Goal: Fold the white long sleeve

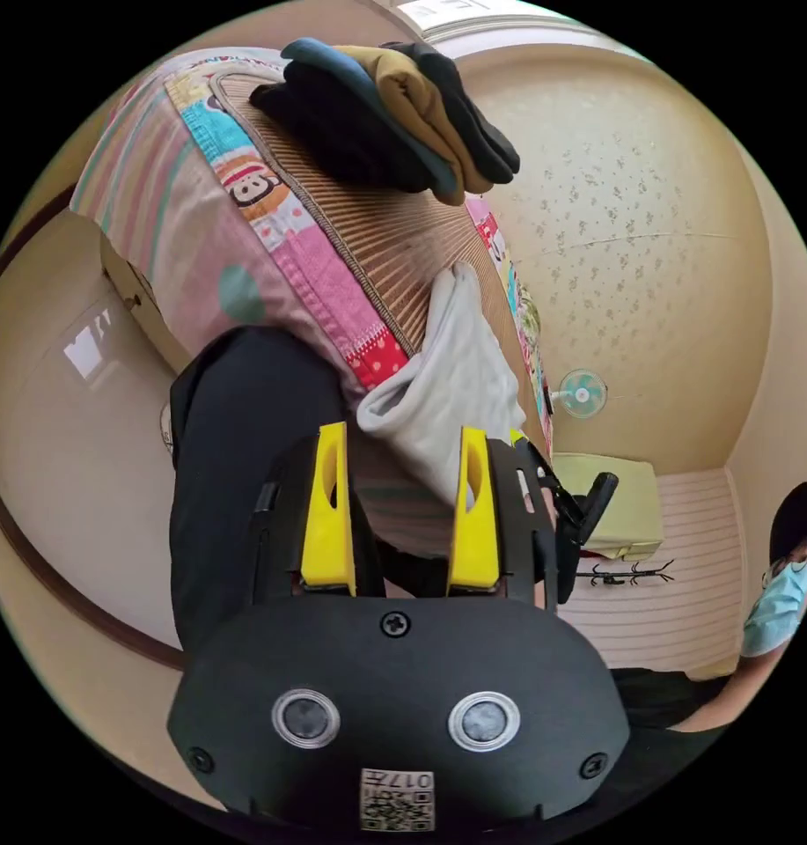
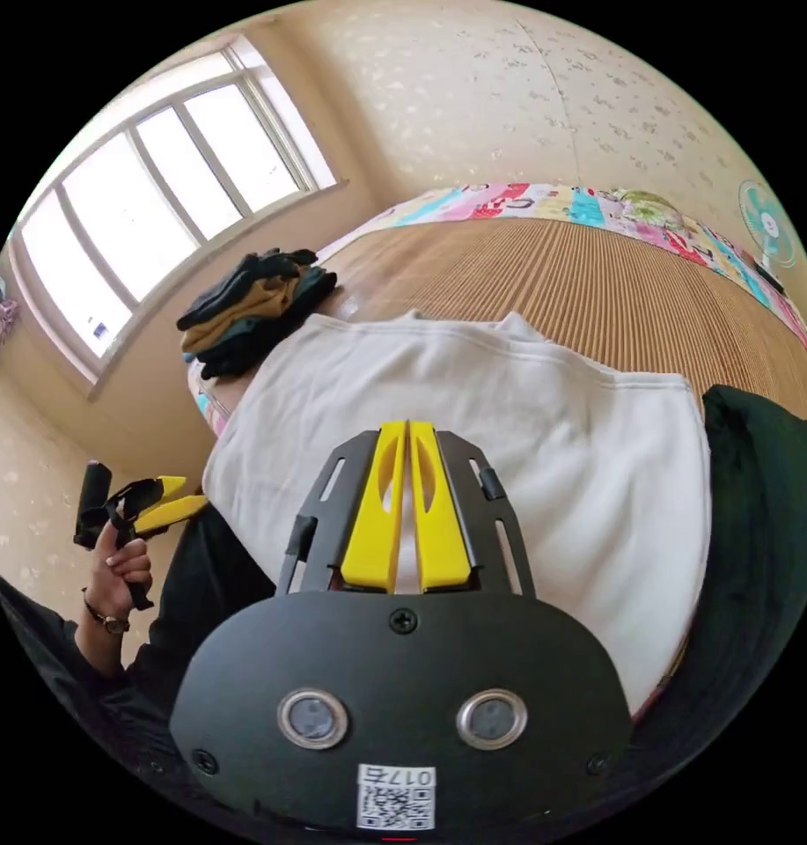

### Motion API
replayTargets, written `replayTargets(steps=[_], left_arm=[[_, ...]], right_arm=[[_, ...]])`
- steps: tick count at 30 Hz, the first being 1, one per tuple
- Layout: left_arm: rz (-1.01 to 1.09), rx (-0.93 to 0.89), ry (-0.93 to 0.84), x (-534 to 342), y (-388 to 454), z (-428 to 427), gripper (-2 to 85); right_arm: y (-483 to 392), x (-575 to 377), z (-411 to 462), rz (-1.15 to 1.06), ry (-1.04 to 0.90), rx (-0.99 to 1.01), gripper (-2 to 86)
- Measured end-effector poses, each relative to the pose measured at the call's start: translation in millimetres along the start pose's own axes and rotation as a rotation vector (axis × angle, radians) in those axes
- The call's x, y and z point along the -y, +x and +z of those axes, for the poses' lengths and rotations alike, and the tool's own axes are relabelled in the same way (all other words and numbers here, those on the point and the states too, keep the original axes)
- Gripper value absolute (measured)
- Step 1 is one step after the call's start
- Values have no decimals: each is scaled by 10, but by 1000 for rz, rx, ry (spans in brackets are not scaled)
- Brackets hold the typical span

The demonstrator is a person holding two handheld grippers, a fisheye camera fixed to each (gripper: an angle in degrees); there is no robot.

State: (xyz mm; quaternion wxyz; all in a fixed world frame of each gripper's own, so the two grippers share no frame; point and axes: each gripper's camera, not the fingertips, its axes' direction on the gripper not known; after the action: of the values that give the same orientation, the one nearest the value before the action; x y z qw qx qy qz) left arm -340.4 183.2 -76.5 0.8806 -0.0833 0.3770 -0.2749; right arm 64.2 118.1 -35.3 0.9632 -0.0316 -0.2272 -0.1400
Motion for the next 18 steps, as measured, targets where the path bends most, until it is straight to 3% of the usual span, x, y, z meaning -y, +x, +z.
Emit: replayTargets(steps=[3,6,8,10,12,14,18], left_arm=[[14,5,51,14,39,238,152],[-22,16,220,68,93,179,98],[113,-65,350,80,502,39,65],[295,-75,363,91,1068,96,61],[519,-87,320,42,1689,297,59],[797,-157,212,-207,2380,731,58],[982,-257,-75,-795,2850,1669,59]], right_arm=[[74,122,154,22,66,-8,7],[408,349,218,125,17,167,5],[734,398,234,215,-6,374,5],[850,354,80,224,-22,456,6],[849,191,-295,175,53,426,6],[847,-171,-921,149,186,261,6],[994,-769,-1567,242,290,30,8]])
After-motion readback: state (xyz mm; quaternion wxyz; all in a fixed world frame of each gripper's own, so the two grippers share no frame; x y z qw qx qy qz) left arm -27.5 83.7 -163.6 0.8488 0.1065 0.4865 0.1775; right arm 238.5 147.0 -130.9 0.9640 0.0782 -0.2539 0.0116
